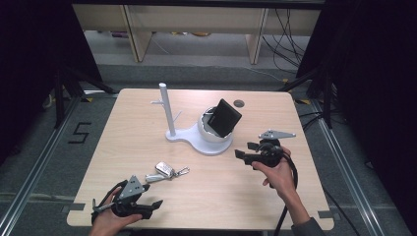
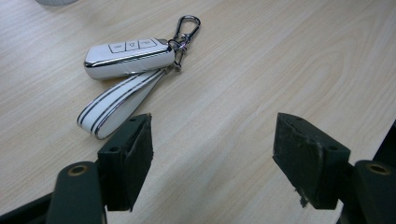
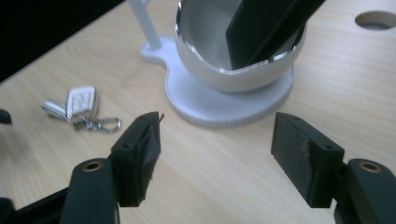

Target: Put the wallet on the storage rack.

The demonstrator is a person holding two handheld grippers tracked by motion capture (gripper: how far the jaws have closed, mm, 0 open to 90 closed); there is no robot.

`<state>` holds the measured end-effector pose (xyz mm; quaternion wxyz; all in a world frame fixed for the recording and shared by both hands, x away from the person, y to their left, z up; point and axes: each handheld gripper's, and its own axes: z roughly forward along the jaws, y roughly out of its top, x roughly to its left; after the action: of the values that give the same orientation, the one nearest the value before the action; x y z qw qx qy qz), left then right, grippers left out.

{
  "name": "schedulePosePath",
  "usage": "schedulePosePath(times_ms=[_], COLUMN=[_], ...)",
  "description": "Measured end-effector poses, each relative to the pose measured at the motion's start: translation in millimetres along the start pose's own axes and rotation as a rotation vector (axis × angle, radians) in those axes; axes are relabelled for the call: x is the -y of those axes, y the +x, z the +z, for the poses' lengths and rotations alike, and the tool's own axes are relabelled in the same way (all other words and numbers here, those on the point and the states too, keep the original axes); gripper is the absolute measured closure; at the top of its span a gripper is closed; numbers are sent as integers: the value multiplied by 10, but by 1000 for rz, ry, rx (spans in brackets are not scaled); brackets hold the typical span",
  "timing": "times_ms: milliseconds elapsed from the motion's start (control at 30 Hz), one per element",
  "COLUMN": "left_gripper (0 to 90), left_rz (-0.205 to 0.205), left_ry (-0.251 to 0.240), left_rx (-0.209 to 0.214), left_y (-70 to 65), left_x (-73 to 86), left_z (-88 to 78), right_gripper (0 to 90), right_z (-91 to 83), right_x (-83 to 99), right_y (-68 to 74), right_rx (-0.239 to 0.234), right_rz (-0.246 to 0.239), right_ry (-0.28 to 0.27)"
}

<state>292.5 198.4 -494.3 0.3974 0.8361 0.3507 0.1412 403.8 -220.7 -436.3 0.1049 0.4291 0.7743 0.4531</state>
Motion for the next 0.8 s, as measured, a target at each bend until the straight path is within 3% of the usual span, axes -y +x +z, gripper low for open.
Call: schedulePosePath(times_ms=[33, 67, 100, 300, 333, 400, 467, 500, 567, 600, 633, 700, 733, 800], left_gripper=[282, 281, 280, 270, 269, 262, 251, 248, 240, 236, 235, 229, 227, 227], left_rz=[-14, -13, -6, -8, -12, -9, -31, -32, -24, -26, -14, -32, -29, -2], left_ry=[-4, -2, 0, -4, -3, 0, -17, -21, -12, -13, -3, -18, -18, 3], left_rx=[4, 0, 4, 0, -5, 3, 6, 7, 5, 6, 1, 9, 5, 6], left_y=[-10, -10, -1, 2, 6, 12, 3, 5, 9, 4, 8, -17, -19, -5], left_x=[0, -3, -5, -17, -19, -20, -23, -25, -27, -27, -29, -26, -22, -24], left_z=[2, 0, -2, -20, -21, -25, -16, -15, -16, -14, -19, -6, -5, -24], right_gripper=[325, 325, 322, 302, 299, 281, 282, 282, 282, 282, 282, 282, 281, 281], right_z=[2, 13, 13, 57, 49, 61, 42, 55, 41, 42, 35, 10, 9, -28], right_x=[41, 74, 113, 299, 326, 373, 430, 458, 525, 555, 587, 639, 664, 696], right_y=[41, 24, 63, 158, 203, 200, 248, 228, 267, 245, 261, 268, 275, 291], right_rx=[1, 4, 9, 0, 0, -15, -9, -20, 1, 1, -4, 13, -3, -1], right_rz=[32, -8, 15, -31, -2, -30, 1, -29, -9, -45, -33, -55, -46, -35], right_ry=[12, 8, 13, 27, 43, 48, 69, 60, 75, 76, 95, 107, 104, 118])
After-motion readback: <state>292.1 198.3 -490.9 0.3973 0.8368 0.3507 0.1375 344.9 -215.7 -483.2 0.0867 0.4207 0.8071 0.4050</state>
